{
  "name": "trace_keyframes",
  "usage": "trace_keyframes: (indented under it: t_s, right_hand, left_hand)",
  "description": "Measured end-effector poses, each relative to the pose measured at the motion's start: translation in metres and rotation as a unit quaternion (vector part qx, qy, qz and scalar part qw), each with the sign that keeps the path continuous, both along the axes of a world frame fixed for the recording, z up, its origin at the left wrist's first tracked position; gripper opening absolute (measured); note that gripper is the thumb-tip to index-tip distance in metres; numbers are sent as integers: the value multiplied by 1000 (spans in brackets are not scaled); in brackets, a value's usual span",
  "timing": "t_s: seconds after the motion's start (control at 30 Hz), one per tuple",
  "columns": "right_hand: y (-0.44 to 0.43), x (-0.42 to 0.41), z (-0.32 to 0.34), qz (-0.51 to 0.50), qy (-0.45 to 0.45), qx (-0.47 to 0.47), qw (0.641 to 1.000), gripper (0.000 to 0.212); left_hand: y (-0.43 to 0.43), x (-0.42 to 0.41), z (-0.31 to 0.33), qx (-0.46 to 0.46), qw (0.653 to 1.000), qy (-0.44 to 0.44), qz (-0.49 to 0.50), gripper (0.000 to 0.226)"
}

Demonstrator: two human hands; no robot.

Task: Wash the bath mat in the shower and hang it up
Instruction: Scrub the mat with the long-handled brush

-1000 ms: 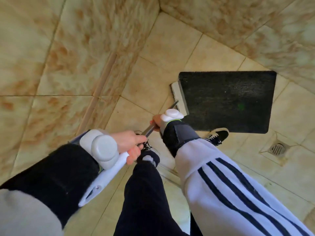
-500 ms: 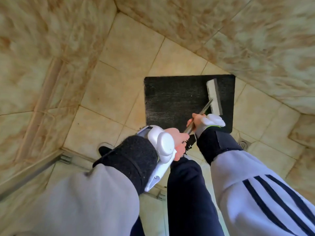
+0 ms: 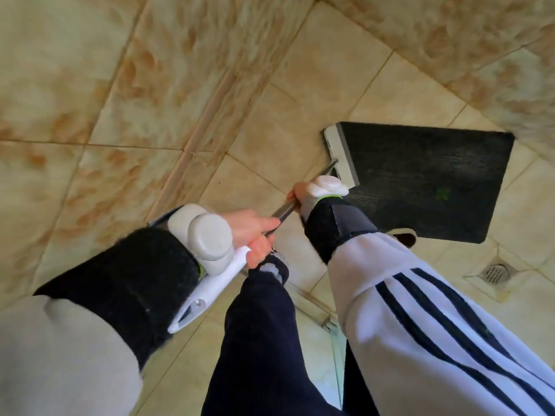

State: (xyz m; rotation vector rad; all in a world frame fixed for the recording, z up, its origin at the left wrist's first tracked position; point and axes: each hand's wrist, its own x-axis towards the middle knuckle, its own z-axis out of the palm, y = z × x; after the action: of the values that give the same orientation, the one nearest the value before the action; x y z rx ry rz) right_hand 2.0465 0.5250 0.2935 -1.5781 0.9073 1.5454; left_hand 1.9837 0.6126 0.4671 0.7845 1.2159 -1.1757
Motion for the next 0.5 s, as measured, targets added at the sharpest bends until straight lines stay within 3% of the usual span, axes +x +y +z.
trace_keyframes:
  t_s: [0.13, 0.33, 0.43, 0.5]
  right_hand:
    - [0, -11, 10, -9, -31, -36, 999, 29]
    - [-83, 26, -21, -92, -51, -121, 987, 28]
    - [-124, 36, -45, -25, -87, -192, 977, 11]
    - [-127, 28, -47, 5, -73, -202, 977, 15]
  left_hand:
    - [-1, -12, -1, 12, 998, -39, -51, 37]
    - [-61, 16, -36, -39, 997, -53, -50, 40]
    - [-95, 23, -62, 23, 990, -93, -101, 42]
    - [-99, 18, -70, 10, 984, -107, -139, 43]
